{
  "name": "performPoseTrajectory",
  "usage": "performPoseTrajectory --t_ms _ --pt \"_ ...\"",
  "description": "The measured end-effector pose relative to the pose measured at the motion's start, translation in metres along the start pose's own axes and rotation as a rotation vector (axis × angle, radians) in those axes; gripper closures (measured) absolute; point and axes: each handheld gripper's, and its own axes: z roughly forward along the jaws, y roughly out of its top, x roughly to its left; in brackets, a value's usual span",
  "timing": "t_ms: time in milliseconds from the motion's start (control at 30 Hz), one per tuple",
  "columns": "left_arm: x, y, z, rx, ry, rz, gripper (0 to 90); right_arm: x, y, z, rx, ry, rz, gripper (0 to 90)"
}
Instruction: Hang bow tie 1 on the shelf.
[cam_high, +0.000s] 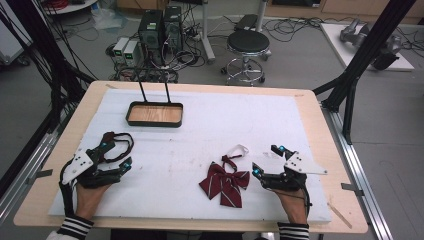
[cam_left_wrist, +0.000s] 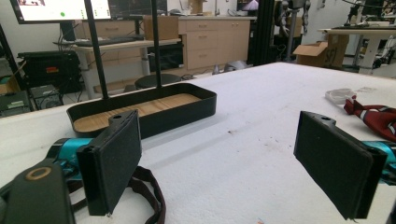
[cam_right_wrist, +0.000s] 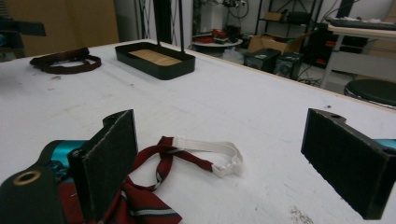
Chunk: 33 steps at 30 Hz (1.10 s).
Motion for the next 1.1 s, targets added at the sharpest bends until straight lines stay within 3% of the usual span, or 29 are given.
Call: performPoseTrajectory --t_ms 100,367,733,1100 --pt "0.000 0.000 0.000 0.000 0.000 0.000 15.5 0.001 0.005 0.002 0.007 0.025 -0.009 9.9" --pt "0.000 0.000 0.000 0.003 0.002 0.004 15.5 0.002 0.019 0.010 0.104 0.086 -0.060 9.9" --pt "0.000 0.000 0.000 0.004 0.003 0.006 15.5 0.004 0.040 0.026 0.272 0.180 -0.129 10.0" --pt "0.000 0.000 0.000 0.004 0.003 0.004 15.5 0.010 0.048 0.047 0.414 0.252 -0.192 10.1"
